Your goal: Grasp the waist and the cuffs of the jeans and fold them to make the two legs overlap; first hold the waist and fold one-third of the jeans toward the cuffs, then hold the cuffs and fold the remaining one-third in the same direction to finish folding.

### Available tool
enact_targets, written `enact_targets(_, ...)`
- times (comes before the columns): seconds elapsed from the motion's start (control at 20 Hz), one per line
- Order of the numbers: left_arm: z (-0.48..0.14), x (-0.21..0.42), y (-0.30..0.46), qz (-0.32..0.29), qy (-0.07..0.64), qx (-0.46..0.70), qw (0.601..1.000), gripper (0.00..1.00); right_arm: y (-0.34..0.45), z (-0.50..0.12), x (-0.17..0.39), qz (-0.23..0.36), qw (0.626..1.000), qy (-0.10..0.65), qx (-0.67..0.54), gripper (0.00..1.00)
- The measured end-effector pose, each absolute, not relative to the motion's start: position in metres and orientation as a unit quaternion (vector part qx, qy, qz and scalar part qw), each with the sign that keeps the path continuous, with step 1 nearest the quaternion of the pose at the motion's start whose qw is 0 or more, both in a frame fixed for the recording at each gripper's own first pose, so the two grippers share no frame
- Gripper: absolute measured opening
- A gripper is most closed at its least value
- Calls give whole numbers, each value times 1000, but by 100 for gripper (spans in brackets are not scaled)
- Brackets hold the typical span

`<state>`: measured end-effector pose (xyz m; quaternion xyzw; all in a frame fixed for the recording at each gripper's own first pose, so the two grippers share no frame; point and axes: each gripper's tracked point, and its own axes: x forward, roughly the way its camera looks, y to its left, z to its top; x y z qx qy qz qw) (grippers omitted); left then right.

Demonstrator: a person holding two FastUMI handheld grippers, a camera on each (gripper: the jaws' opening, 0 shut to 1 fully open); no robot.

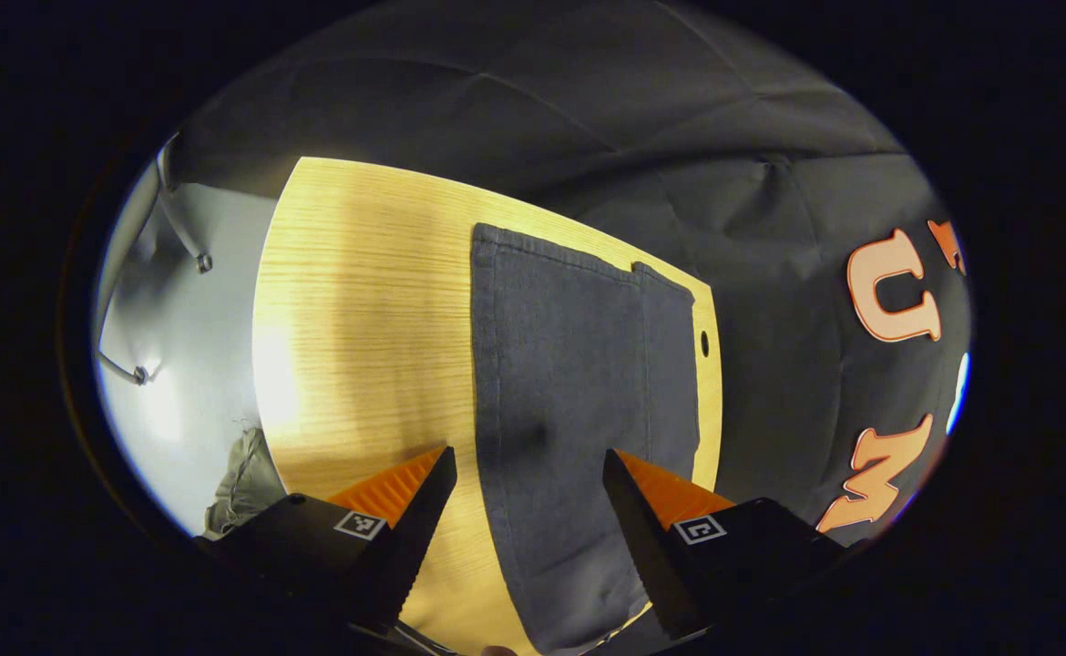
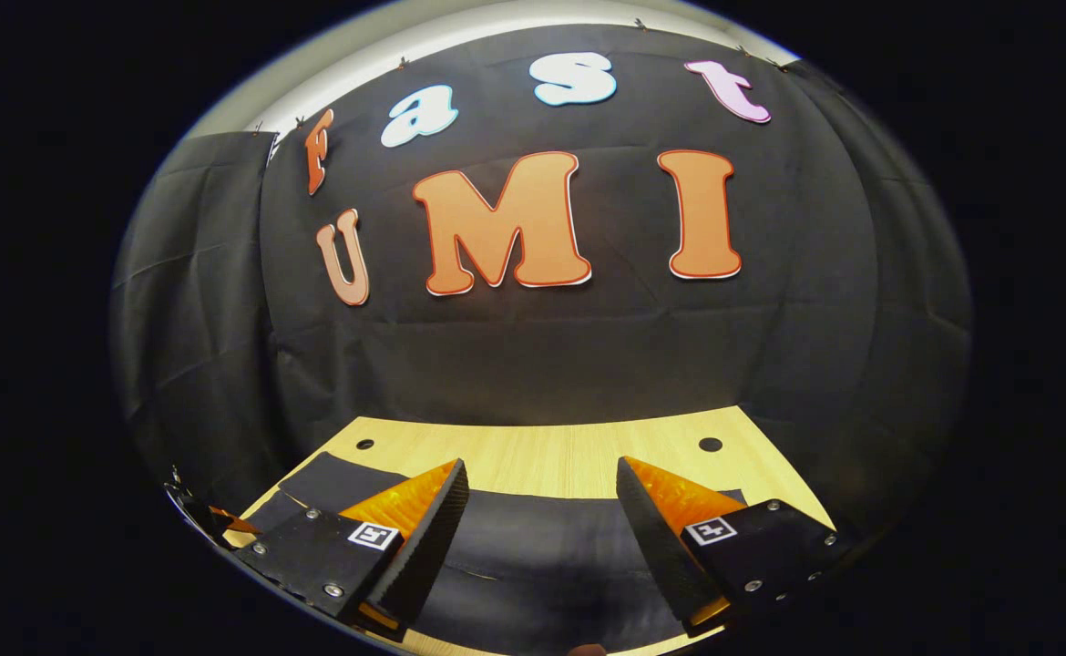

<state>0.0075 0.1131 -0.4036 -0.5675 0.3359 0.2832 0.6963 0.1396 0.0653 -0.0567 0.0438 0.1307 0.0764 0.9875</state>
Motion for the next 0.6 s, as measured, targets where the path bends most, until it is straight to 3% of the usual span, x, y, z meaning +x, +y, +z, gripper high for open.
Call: enact_targets(0.6, -413, 61, 106, 238, 334, -608, 680, 94, 51, -66, 144, 61, 984, 151, 65, 98)
